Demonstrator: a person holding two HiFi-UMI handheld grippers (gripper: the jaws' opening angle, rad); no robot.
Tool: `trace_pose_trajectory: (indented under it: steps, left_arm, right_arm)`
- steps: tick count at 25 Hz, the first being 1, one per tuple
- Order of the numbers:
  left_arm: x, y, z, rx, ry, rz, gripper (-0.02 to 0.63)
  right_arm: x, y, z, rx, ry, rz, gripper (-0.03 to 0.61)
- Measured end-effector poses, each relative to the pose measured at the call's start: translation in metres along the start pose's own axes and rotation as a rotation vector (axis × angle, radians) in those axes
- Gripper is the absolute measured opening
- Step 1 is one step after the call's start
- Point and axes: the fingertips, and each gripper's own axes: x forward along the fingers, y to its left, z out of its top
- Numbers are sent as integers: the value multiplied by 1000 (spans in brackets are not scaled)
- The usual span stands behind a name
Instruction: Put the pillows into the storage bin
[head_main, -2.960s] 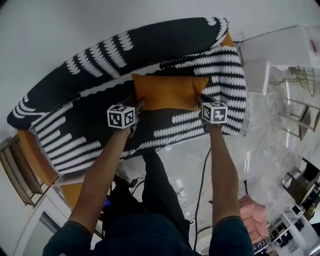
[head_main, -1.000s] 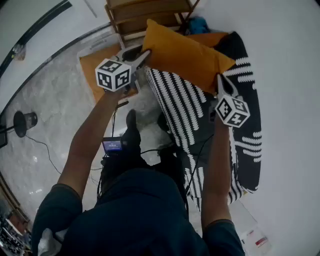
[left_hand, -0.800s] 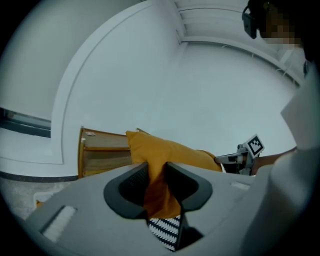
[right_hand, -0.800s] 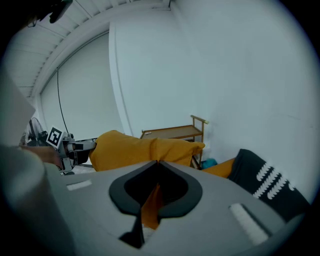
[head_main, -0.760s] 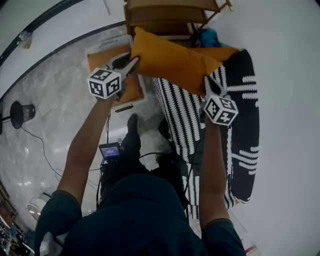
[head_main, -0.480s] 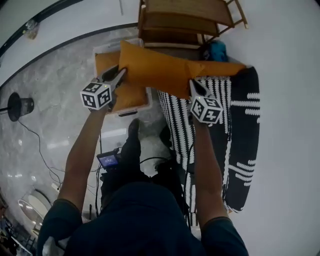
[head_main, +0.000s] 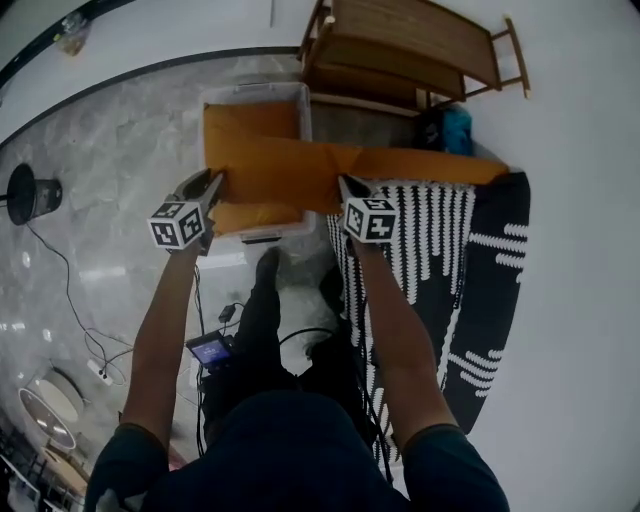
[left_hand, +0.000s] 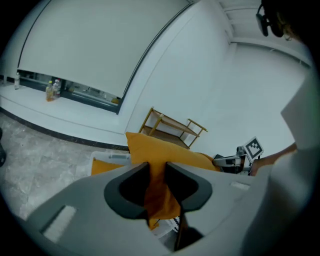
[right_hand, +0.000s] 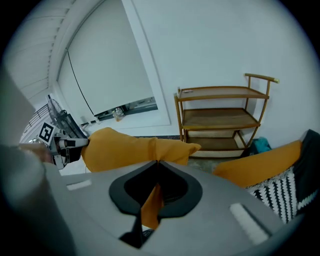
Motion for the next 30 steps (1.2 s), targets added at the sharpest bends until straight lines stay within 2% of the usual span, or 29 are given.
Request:
trace_pose_trajectory:
  steps: [7, 15, 22, 25, 27, 30]
  left_arm:
    - [8, 69, -56, -77, 85, 89, 109]
    - [19, 110, -109, -112, 181, 135, 109]
    - [25, 126, -135, -121, 260, 168, 110]
    - [28, 130, -153, -117, 336, 191, 135]
    - [27, 129, -161, -106, 373, 214, 120]
    - [25, 116, -152, -81, 369, 218, 138]
  right_arm:
    - [87, 16, -47, -28, 145, 47, 19]
    - [138, 20, -92, -61, 287, 45, 20]
    - [155, 20, -116, -64, 397, 21, 21]
    - [155, 10, -133, -46, 492, -33, 23]
    - [151, 5, -142, -35, 553, -54, 23]
    - [139, 6, -135, -13, 546, -36, 23]
